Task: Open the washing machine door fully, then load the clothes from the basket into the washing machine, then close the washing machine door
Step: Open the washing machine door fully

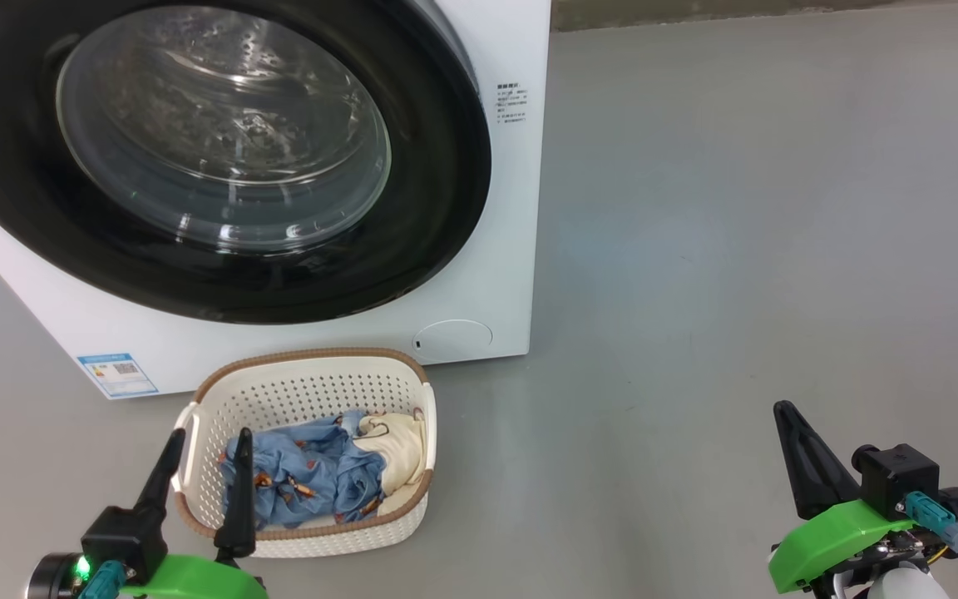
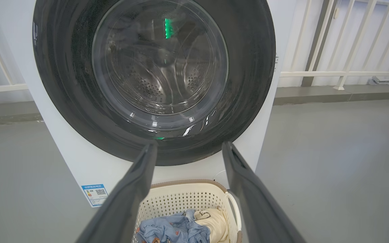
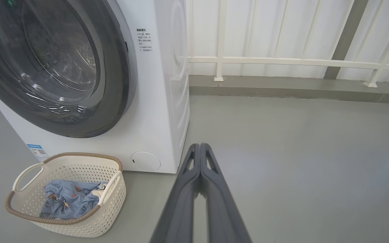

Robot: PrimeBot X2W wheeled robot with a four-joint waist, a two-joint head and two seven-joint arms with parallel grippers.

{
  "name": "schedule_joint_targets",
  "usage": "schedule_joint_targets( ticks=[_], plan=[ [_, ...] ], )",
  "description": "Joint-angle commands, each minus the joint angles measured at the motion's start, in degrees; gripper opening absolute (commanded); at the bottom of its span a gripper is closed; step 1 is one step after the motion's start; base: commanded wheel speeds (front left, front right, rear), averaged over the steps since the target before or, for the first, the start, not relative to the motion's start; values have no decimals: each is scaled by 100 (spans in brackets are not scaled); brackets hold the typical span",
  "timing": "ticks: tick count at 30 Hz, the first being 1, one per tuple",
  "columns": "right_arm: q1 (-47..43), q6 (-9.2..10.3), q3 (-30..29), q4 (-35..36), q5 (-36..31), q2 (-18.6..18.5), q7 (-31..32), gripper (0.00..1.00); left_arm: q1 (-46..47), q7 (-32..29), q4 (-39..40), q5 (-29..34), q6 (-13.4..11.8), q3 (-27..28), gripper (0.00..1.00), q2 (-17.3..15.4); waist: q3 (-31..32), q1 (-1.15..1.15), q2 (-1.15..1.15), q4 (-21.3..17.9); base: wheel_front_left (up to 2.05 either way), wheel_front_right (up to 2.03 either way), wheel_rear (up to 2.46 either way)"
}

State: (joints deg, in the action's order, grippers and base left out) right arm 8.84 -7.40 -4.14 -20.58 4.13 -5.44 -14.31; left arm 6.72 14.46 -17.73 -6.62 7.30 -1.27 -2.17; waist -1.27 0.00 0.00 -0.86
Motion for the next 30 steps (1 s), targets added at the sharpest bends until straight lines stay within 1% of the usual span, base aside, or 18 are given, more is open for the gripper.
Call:
schedule_joint_targets(
  ticks=[1, 9, 11, 13, 15, 18, 21, 26, 30],
  plan=[
    [210, -9, 171, 104, 84, -40, -69, 0, 235, 54, 117, 49, 15, 191, 100, -81, -4, 0, 0, 0, 0, 0, 0],
    [299, -9, 240, 19, 259, -119, -69, 0, 245, 54, 134, 43, 16, 165, 100, -78, -59, 0, 0, 7, 0, 0, 0],
    [374, -9, 298, -51, 423, -154, -69, 0, 261, 54, 150, 37, 16, 158, 100, -77, -104, 0, 0, 27, 0, 0, 0],
    [460, -9, 330, -127, 685, -157, -60, 0, 291, 54, 165, 38, 17, 136, 100, -76, -171, 0, 0, 52, 0, 0, 0],
    [585, -9, 375, -173, 1140, -128, 2, 0, 331, 54, 198, 47, 17, 109, 100, -76, -255, 0, 0, 80, 0, 0, 0],
    [810, -9, 494, -213, 1655, -247, 79, 0, 394, 54, 256, 64, 17, 63, 100, -75, -413, 0, 0, 140, 0, 0, 0],
    [1080, -9, 591, -251, 2521, -265, 232, 0, 471, 54, 300, 73, 17, 23, 100, -74, -581, 0, 0, 209, 0, 0, 0],
    [1601, -9, 561, -205, 4728, -217, 927, 0, 618, 54, 358, 97, 0, -33, 100, -73, -915, 0, 0, 320, 0, 0, 0],
    [2058, -9, 338, -238, 6268, -229, 1621, 0, 769, 54, 462, 82, -35, -109, 100, -72, -1233, 0, 0, 407, 0, 0, 0]
  ],
)
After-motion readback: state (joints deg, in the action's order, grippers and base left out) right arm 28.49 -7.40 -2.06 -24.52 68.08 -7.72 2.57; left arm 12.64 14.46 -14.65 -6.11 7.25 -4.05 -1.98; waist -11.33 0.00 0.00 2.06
